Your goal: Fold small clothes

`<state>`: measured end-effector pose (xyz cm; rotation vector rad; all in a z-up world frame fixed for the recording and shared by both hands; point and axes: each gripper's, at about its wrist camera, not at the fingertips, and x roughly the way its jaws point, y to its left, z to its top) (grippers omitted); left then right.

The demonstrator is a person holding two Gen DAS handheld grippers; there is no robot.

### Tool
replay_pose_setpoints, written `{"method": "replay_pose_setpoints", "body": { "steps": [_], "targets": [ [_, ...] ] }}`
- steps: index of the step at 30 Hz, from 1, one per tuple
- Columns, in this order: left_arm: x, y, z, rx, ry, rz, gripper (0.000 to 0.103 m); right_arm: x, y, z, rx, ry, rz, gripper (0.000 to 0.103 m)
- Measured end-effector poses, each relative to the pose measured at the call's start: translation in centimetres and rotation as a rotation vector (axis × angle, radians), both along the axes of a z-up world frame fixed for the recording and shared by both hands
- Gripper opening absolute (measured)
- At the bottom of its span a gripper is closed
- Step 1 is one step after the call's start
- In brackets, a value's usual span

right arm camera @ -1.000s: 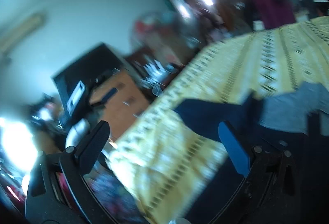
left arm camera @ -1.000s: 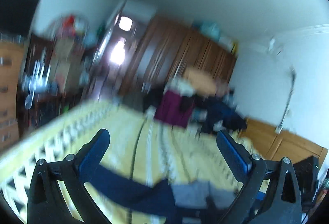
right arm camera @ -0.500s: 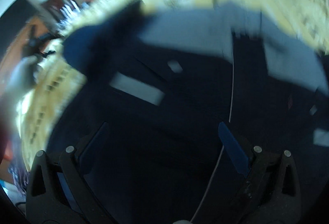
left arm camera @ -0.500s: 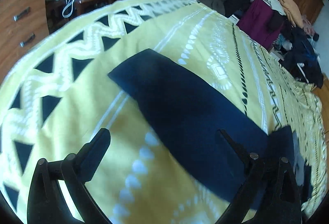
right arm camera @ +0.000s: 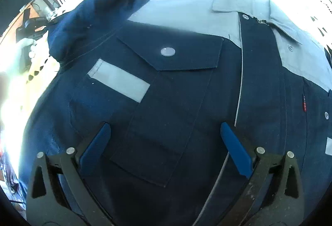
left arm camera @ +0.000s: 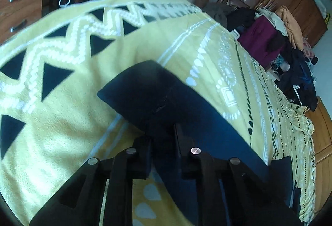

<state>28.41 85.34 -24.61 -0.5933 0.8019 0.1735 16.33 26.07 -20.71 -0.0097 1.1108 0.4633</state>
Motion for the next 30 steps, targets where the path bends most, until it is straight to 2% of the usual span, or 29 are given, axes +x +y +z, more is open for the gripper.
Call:
{"method": "replay_pose_setpoints", "body": {
  "steps": [3, 4, 6, 8, 10, 12, 15, 17, 18, 19, 20, 21, 23, 25, 27, 29, 30],
  "targets": [
    [-0.5, -1.3, 2.2, 0.038, -0.072, -0.01, 0.016, -0.2, -1.4, 0.3, 0.058, 0.012, -0.008, 0.103],
    [-0.6, -1.8, 2.9, 0.047, -0.092, -0.024, 0.01, -0.3, -1.9, 0.6, 0.079, 0.023, -0.013, 0.102],
    [-0.7, -3.3, 4.9, 0.07, -0.121, -0.055, 0.005, -0.5, -2.8, 1.0, 0.135, 0.039, -0.037, 0.09],
    [-0.8, -5.7, 7.5, 0.097, -0.167, -0.11, 0.004, -0.7, -4.3, 1.4, 0.208, 0.062, -0.064, 0.084],
    [-1.0, -10.1, 10.9, 0.154, -0.228, -0.206, 0.004, -0.5, -6.4, 2.0, 0.276, 0.071, -0.106, 0.084],
    [-1.5, -16.2, 14.8, 0.207, -0.311, -0.337, 0.004, -0.4, -8.5, 3.0, 0.292, 0.043, -0.142, 0.084],
    [-2.8, -25.6, 19.0, 0.199, -0.417, -0.539, 0.004, -0.9, -11.9, 4.9, 0.304, -0.003, -0.187, 0.084],
    [-4.1, -32.4, 20.3, 0.107, -0.456, -0.7, 0.008, -1.5, -14.8, 5.9, 0.303, -0.041, -0.231, 0.085],
    [-4.8, -35.8, 20.3, 0.073, -0.46, -0.781, 0.018, -1.6, -16.0, 6.1, 0.306, -0.051, -0.252, 0.087],
    [-5.6, -39.0, 19.8, 0.046, -0.464, -0.849, 0.033, -1.8, -17.0, 6.1, 0.308, -0.054, -0.271, 0.088],
    [-6.2, -41.5, 19.1, 0.012, -0.458, -0.914, 0.041, -2.1, -18.4, 5.9, 0.314, -0.049, -0.295, 0.088],
    [-7.0, -44.3, 17.8, -0.047, -0.425, -0.981, 0.043, -2.3, -19.7, 5.5, 0.33, -0.034, -0.313, 0.088],
    [-8.0, -46.9, 15.6, -0.108, -0.365, -1.029, 0.042, -2.1, -21.2, 4.3, 0.378, 0.007, -0.332, 0.088],
    [-8.9, -47.2, 13.5, -0.128, -0.311, -1.011, 0.042, -1.4, -21.6, 3.3, 0.428, 0.041, -0.328, 0.088],
    [-9.4, -45.4, 11.4, -0.168, -0.251, -0.951, 0.042, -0.1, -22.0, 2.2, 0.521, 0.097, -0.311, 0.088],
    [-10.0, -42.9, 9.9, -0.149, -0.201, -0.868, 0.042, 1.5, -22.1, 1.2, 0.603, 0.133, -0.302, 0.085],
    [-10.4, -41.7, 9.3, -0.154, -0.187, -0.835, 0.042, 2.3, -22.2, 0.6, 0.61, 0.142, -0.305, 0.082]
  ]
}}
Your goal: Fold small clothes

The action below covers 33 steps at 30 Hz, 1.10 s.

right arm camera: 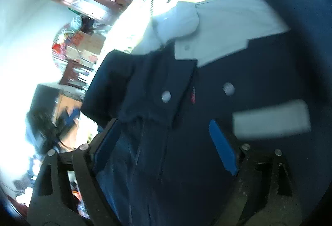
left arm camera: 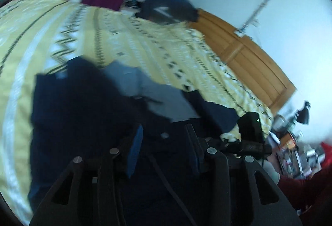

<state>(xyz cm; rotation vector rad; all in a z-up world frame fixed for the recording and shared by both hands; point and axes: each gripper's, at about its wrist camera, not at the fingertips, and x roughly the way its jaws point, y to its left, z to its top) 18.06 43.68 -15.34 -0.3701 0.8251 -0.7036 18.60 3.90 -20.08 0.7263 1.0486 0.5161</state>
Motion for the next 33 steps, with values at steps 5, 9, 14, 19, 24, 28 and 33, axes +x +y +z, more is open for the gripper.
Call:
{"method": "replay_pose_setpoints", "body": {
  "steps": [5, 9, 14, 19, 24, 28, 33],
  "targets": [
    [-0.5, 6.2, -0.4, 0.038, 0.005, 0.162, 0.042, 3.8, 2.5, -1.6, -0.048, 0.039, 0.031, 0.067],
    [-0.1, 8.6, -0.4, 0.065, -0.029, 0.229, 0.047, 4.7, 3.9, -1.6, -0.125, 0.037, 0.027, 0.066],
    [1.2, 8.9, -1.7, 0.078, -0.013, 0.257, 0.047, 5.2, 5.9, -1.9, -0.161, 0.03, 0.052, 0.051],
    [2.4, 8.2, -2.5, 0.093, -0.004, 0.259, 0.049, 5.4, 4.0, -1.6, -0.092, 0.023, 0.029, 0.011],
    [3.2, 6.8, -2.7, 0.211, -0.017, 0.24, 0.049, 5.3, -2.0, 2.6, -0.264, -0.057, -0.015, 0.01],
    [3.8, 6.4, -3.2, 0.251, -0.016, 0.224, 0.049, 6.5, -6.4, 1.1, -0.364, 0.008, -0.04, 0.01],
    [5.0, 4.4, -4.9, 0.351, 0.029, 0.176, 0.051, 7.1, -6.8, 0.4, -0.446, 0.005, -0.01, 0.011]
  ]
}}
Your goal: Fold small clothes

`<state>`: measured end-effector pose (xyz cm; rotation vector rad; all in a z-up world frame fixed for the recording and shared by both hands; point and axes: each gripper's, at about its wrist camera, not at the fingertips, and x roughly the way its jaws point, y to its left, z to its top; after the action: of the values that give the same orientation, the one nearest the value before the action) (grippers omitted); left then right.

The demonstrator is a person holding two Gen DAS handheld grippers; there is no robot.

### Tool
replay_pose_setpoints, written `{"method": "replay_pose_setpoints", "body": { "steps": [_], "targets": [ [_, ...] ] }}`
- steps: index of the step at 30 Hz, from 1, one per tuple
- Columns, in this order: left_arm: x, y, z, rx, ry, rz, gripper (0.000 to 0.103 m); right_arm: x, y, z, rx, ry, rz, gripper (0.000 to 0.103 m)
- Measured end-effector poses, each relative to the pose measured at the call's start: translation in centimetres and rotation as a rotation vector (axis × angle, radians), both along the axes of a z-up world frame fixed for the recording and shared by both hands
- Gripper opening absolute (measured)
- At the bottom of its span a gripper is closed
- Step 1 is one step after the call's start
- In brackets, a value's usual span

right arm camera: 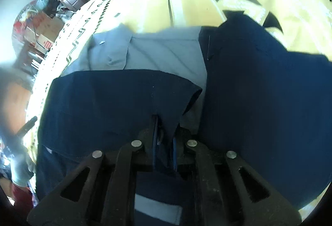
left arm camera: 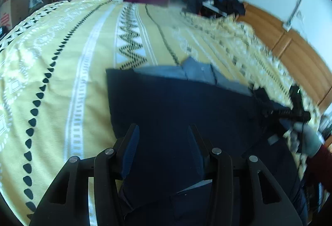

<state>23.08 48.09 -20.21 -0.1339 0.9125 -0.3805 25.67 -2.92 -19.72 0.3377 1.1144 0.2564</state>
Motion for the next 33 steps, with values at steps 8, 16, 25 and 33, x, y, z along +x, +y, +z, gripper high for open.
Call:
{"method": "replay_pose_setpoints", "body": {
  "steps": [8, 16, 25, 33],
  "targets": [
    [0.9, 0.1, -3.3, 0.091, 0.126, 0.039, 0.052, -3.2, -0.1, 4.2, -0.08, -0.171, -0.1, 0.042],
    [0.5, 0.3, -3.0, 0.018, 0.14, 0.112, 0.055, -2.5, 1.6, -2.0, 0.196, -0.009, 0.063, 0.026],
    [-0.3, -0.9, 0.0, -0.005, 0.086, 0.14, 0.055, -11.8, -25.7, 4.8, 0.038, -0.099, -0.573, 0.062],
    [0.6, -4.4, 1.4, -0.064, 0.059, 0.093, 0.055, -15.4, -35.8, 0.3, 0.234, -0.018, -0.855, 0.055]
  ]
}}
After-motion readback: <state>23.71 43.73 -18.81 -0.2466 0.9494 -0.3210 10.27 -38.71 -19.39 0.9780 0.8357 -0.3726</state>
